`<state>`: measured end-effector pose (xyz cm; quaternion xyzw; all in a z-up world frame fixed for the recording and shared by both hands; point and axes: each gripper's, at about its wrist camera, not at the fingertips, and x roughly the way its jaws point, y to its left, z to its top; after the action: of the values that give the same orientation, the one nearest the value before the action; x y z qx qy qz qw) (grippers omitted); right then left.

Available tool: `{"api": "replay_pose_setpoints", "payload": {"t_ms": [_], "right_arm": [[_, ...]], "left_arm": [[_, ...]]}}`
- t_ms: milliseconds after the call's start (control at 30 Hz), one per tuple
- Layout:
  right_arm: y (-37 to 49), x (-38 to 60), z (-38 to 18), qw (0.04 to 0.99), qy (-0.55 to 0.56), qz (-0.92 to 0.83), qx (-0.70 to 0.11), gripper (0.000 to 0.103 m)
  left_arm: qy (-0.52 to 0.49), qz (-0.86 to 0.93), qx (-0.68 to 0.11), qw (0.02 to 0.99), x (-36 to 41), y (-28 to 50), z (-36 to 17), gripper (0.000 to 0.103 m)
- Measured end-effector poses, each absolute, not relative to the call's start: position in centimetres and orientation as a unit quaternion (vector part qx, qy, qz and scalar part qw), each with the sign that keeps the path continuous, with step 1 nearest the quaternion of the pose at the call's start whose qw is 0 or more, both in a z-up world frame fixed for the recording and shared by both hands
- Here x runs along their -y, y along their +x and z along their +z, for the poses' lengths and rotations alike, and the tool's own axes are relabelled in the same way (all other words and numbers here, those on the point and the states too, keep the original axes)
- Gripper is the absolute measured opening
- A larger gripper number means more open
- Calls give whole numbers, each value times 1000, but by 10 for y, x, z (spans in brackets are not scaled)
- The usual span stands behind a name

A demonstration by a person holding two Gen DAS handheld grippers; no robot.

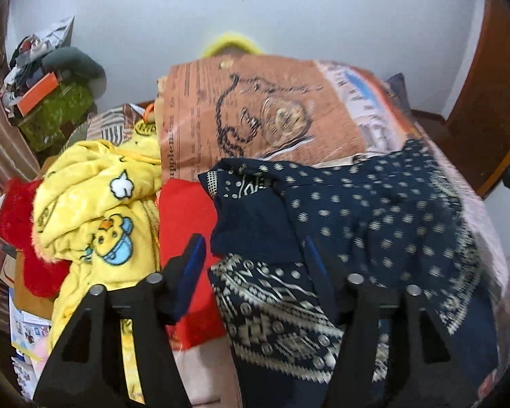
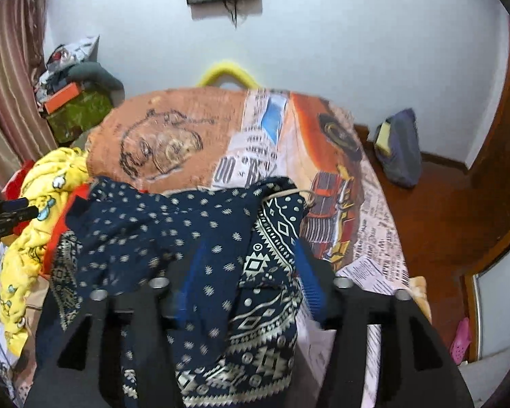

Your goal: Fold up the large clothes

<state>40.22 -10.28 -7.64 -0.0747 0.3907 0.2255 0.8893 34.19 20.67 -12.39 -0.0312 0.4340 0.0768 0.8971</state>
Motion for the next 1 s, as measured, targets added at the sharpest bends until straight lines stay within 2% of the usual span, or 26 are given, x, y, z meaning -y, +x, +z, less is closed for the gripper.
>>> {"api": "replay_pose_setpoints", "payload": {"t_ms": [33, 100, 167, 233, 467, 600, 767, 1000], "right_arm": [[390, 104, -72, 895, -75, 220, -381, 74], [373, 105, -67, 903, -75, 212, -367, 82], [352, 106, -62, 909, -79, 207, -354, 83], [339, 107, -61, 906, -84, 211, -357, 83], [287, 118, -63, 901, -73, 228, -361, 86], [265, 128, -71, 901, -74, 226, -362, 99], [248, 138, -93, 891, -93, 216, -389, 99], [230, 156, -138, 861, -94, 209, -454, 99]], "left_arm": [[-30, 74, -430, 899, -204, 333, -117, 65], [-26, 72, -424, 902, -198, 316, -106, 72], [-24, 68, -414, 908, -192, 296, -96, 76], [-23, 64, -407, 911, -188, 280, -91, 87], [-24, 49, -408, 911, -179, 224, -101, 89], [-42, 31, -437, 898, -177, 200, -128, 89], [-60, 21, -477, 877, -179, 175, -167, 89], [-148, 11, -537, 830, -198, 150, -234, 89]]}}
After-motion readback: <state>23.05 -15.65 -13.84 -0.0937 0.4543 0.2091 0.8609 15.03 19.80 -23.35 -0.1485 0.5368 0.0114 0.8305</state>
